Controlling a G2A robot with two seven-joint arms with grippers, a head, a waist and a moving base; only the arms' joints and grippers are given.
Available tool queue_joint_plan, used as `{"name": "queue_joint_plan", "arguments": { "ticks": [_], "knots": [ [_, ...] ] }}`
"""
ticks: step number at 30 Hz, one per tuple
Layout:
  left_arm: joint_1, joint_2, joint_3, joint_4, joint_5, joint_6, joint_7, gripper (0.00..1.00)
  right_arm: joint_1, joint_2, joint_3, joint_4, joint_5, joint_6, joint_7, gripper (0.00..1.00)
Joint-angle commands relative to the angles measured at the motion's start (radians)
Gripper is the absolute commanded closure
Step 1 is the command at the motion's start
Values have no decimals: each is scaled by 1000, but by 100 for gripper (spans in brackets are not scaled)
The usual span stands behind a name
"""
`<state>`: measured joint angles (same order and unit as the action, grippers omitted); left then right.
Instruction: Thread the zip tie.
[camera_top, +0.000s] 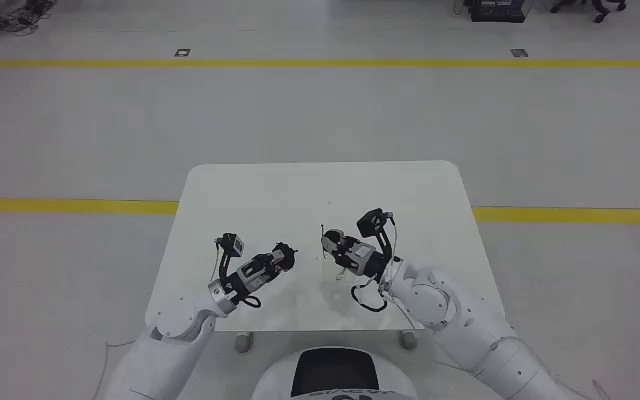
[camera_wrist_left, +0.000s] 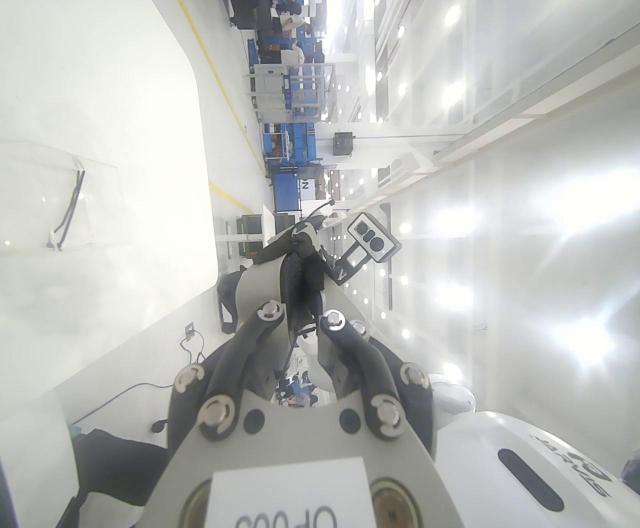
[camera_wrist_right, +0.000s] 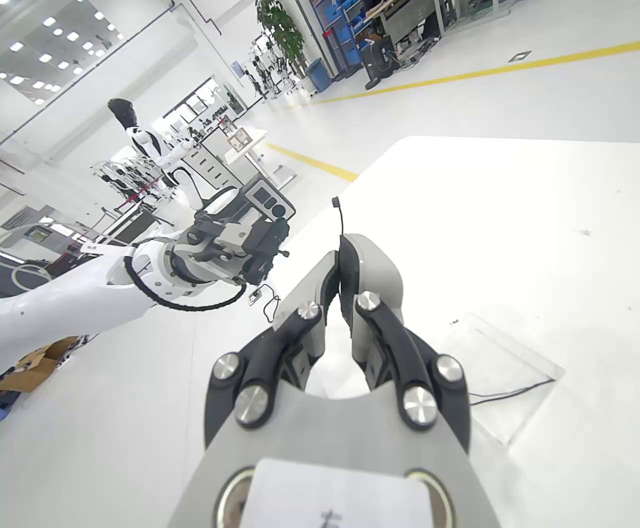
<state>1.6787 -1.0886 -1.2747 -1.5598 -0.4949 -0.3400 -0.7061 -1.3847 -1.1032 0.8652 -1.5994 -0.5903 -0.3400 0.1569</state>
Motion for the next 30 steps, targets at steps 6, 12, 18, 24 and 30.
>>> {"name": "queue_joint_plan", "arguments": {
  "ticks": [6, 12, 18, 24, 30],
  "knots": [
    [0, 0, 0, 0, 0, 0, 0, 100, 0, 0, 0, 0, 0, 0, 0, 100],
    [0, 0, 0, 0, 0, 0, 0, 100, 0, 0, 0, 0, 0, 0, 0, 100],
    [16, -5, 22, -19, -32, 0, -31, 100, 0, 0, 0, 0, 0, 0, 0, 100],
    [81, -27, 18, -50, -1, 0, -71, 100, 0, 0, 0, 0, 0, 0, 0, 100],
    [116, -64, 2, -37, 40, 0, -104, 100, 0, 0, 0, 0, 0, 0, 0, 100]
  ]
}}
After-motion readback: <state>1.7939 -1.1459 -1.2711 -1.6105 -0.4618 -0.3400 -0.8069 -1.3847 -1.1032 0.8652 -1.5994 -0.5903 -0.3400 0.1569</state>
